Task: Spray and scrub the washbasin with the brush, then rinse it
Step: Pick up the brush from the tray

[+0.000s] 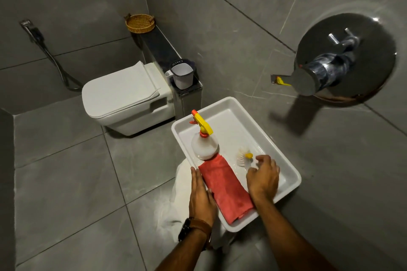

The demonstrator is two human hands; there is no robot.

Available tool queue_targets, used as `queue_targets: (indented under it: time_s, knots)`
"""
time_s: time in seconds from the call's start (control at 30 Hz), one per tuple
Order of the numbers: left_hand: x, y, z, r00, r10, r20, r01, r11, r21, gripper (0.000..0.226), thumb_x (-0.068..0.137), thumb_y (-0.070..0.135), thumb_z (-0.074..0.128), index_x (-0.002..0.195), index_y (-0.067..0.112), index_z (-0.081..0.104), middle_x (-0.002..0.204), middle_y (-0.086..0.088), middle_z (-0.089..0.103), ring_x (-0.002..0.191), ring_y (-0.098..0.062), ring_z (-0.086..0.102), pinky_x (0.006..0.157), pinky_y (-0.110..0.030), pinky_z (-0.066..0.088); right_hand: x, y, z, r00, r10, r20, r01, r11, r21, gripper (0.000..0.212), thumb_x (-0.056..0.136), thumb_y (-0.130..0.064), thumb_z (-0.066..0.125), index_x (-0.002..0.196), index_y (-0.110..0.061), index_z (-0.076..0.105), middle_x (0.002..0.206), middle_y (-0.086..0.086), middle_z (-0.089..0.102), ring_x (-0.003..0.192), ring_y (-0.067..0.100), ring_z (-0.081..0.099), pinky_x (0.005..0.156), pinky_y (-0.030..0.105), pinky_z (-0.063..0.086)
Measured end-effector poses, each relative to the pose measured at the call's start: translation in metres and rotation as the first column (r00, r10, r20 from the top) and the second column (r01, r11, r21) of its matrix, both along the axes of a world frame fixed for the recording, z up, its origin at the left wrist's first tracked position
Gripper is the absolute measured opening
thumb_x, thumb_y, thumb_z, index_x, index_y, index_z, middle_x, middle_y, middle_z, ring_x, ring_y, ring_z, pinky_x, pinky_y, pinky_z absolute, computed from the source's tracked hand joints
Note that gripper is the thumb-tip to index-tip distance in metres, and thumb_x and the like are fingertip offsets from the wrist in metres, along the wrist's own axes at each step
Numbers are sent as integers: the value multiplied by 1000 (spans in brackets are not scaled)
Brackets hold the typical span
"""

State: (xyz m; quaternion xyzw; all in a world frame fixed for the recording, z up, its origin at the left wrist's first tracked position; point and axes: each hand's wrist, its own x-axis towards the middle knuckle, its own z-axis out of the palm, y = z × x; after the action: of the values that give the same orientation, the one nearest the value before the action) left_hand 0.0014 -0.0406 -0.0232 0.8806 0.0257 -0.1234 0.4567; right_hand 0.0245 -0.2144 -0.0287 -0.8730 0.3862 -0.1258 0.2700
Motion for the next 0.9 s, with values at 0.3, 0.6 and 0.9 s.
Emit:
queue_targets:
  time_s: [0.3,0.6,0.9]
  knots:
    - [-18,-2,4,999,-5,-47,5,1000,-1,57,105,13,33,156,16,10,161,8,14,144,-9,25,92,12,18,-24,2,7,803,182,-568,-342,920,-189,24,93,-23,69,116,-17,65,113,3,73,106,21,68,91,34,53]
    - [-54,-4,40,994,-104,-23,104,994,-29,62,102,17,39,156,12,10,164,-5,15,150,-21,23,115,-19,14,-53,7,55,874,255,-413,-287,958,-17,26,95,-10,67,121,-11,64,116,9,64,99,25,69,80,33,58]
    - [-135,-35,99,971,-240,10,239,962,-135,55,104,22,38,155,13,20,161,-6,27,146,-23,31,115,-24,22,-190,1,124,947,95,-306,-102,995,-7,31,92,-9,60,121,-17,68,116,11,66,107,34,67,87,40,54]
